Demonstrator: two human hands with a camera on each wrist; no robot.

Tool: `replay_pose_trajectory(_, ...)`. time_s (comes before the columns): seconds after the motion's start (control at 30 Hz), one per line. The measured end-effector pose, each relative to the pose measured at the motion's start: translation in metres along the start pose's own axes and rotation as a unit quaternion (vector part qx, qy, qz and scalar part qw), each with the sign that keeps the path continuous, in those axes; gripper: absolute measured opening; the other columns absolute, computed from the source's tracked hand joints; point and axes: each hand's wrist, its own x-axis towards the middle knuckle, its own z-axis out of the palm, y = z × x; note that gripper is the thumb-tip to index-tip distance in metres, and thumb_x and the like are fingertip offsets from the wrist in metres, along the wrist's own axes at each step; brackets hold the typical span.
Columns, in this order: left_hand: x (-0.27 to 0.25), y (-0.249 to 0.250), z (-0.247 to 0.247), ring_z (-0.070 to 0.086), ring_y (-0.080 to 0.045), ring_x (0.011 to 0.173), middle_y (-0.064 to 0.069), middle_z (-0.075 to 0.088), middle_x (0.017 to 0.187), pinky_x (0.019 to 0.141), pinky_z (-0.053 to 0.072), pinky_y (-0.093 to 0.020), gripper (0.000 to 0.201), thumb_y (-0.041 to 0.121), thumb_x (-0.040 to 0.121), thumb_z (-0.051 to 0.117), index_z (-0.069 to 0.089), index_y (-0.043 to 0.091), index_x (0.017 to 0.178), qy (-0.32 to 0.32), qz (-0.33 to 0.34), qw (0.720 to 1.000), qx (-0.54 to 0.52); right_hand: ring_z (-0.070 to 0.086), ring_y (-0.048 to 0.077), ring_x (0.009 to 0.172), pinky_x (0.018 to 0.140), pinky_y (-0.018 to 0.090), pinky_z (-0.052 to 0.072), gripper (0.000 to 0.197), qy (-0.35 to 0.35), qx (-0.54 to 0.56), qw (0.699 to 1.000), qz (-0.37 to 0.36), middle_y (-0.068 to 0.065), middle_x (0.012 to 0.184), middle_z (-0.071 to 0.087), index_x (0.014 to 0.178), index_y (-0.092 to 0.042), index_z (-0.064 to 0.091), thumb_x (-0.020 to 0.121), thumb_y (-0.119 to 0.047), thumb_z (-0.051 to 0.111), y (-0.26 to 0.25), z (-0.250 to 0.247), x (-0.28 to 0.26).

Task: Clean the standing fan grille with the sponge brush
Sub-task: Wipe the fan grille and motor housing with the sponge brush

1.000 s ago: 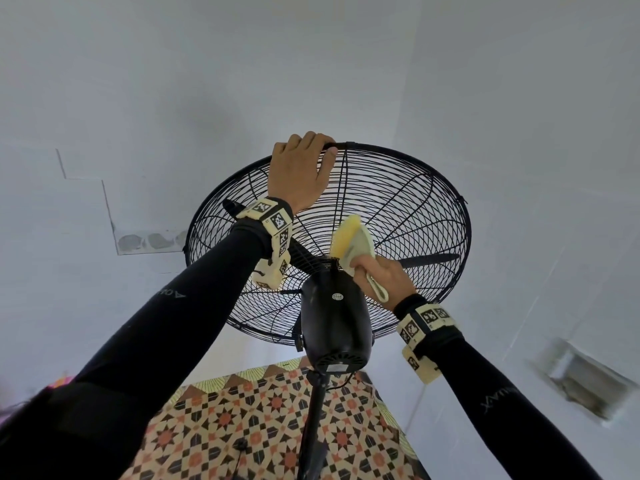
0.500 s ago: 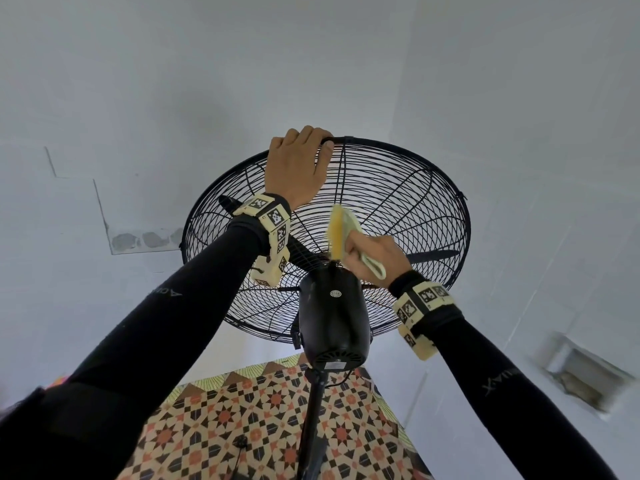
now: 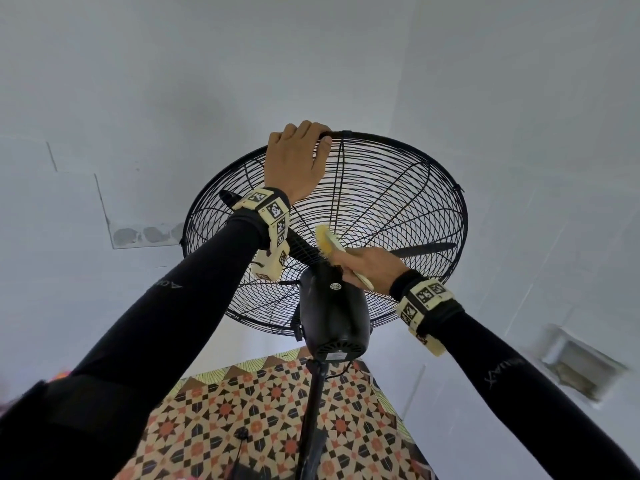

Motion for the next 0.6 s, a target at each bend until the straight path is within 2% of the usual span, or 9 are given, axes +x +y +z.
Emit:
replay_pose_trajectory(0.03,0.0,0.0,0.001,0.059,-0.026,0.101,0.002,0.068,0.113,0.088,0.037,-0.04,0.039,0.038,0.109,0.034,0.066,0.02,0.123,0.002,0.002,1.0,0.0,0.054,0.022,0.071,0.054,0.037,0.053,0.071,-0.026,-0.038,0.999,-0.02,0.01,0.106,0.062,0.143,-0.03,0.028,0.088,-0.007,0.067,0.0,-0.002,0.002)
replay_pose_trajectory(0.1,0.0,0.002,0.001,0.059,-0.025,0.102,0.002,0.068,0.114,0.089,0.037,-0.04,0.039,0.038,0.109,0.034,0.065,0.02,0.124,0.002,0.005,1.0,0.001,0.06,0.025,0.099,0.069,0.032,0.058,0.093,-0.07,-0.107,0.99,-0.054,0.007,0.139,0.047,0.156,-0.03,0.017,0.086,0.002,0.068,-0.003,-0.007,0.008)
replay_pose_trajectory(0.2,-0.001,0.003,-0.001,0.059,-0.025,0.103,0.002,0.067,0.115,0.09,0.036,-0.04,0.041,0.039,0.108,0.032,0.065,0.021,0.125,-0.009,0.004,1.0,-0.001,0.056,0.031,0.12,0.079,0.037,0.056,0.092,-0.131,-0.15,0.979,-0.054,0.008,0.158,0.032,0.161,-0.03,0.013,0.09,0.008,0.058,-0.014,-0.013,0.012)
replay_pose_trajectory(0.27,-0.001,0.003,-0.002,0.058,-0.025,0.104,0.003,0.067,0.116,0.091,0.036,-0.039,0.043,0.041,0.108,0.031,0.064,0.021,0.126,-0.015,0.002,1.0,-0.003,0.058,0.032,0.117,0.078,0.042,0.053,0.082,-0.149,-0.16,0.975,-0.024,0.01,0.156,0.038,0.161,-0.031,0.017,0.096,0.002,0.055,-0.015,-0.013,0.009)
replay_pose_trajectory(0.33,-0.002,0.001,-0.003,0.058,-0.024,0.104,0.003,0.067,0.116,0.091,0.036,-0.039,0.044,0.042,0.107,0.031,0.064,0.021,0.127,-0.018,0.003,1.0,-0.008,0.063,0.032,0.104,0.072,0.036,0.043,0.066,-0.153,-0.179,0.971,0.033,0.011,0.134,0.057,0.157,-0.028,0.03,0.099,-0.011,0.055,-0.015,-0.013,0.006)
replay_pose_trajectory(0.4,-0.001,0.0,-0.003,0.059,-0.024,0.104,0.003,0.067,0.115,0.091,0.037,-0.039,0.042,0.042,0.106,0.033,0.065,0.021,0.126,-0.018,-0.005,1.0,-0.019,0.065,0.031,0.097,0.07,0.033,0.038,0.054,-0.161,-0.21,0.962,0.069,0.01,0.115,0.065,0.151,-0.028,0.037,0.1,-0.025,0.056,-0.011,-0.014,0.004)
replay_pose_trajectory(0.43,-0.001,0.001,-0.003,0.059,-0.024,0.104,0.004,0.068,0.114,0.091,0.037,-0.039,0.041,0.041,0.106,0.035,0.065,0.022,0.124,-0.017,-0.01,0.999,-0.027,0.065,0.03,0.092,0.067,0.033,0.039,0.056,-0.149,-0.209,0.964,0.064,0.009,0.114,0.066,0.15,-0.029,0.037,0.099,-0.026,0.058,-0.009,-0.013,0.002)
replay_pose_trajectory(0.53,0.001,0.004,-0.002,0.059,-0.024,0.104,0.005,0.068,0.113,0.091,0.036,-0.039,0.038,0.04,0.105,0.037,0.066,0.022,0.122,-0.014,-0.012,0.999,-0.037,0.064,0.027,0.076,0.053,0.03,0.036,0.081,-0.127,-0.195,0.973,-0.009,0.009,0.127,0.061,0.154,-0.031,0.031,0.087,-0.007,0.069,-0.001,-0.003,-0.005)
replay_pose_trajectory(0.6,0.002,0.005,-0.002,0.059,-0.023,0.104,0.005,0.068,0.113,0.091,0.036,-0.038,0.038,0.04,0.105,0.037,0.066,0.023,0.122,-0.019,-0.008,0.999,-0.039,0.065,0.027,0.083,0.057,0.031,0.039,0.072,-0.143,-0.2,0.969,0.031,0.009,0.123,0.062,0.154,-0.029,0.034,0.091,-0.015,0.066,-0.005,-0.004,-0.008)
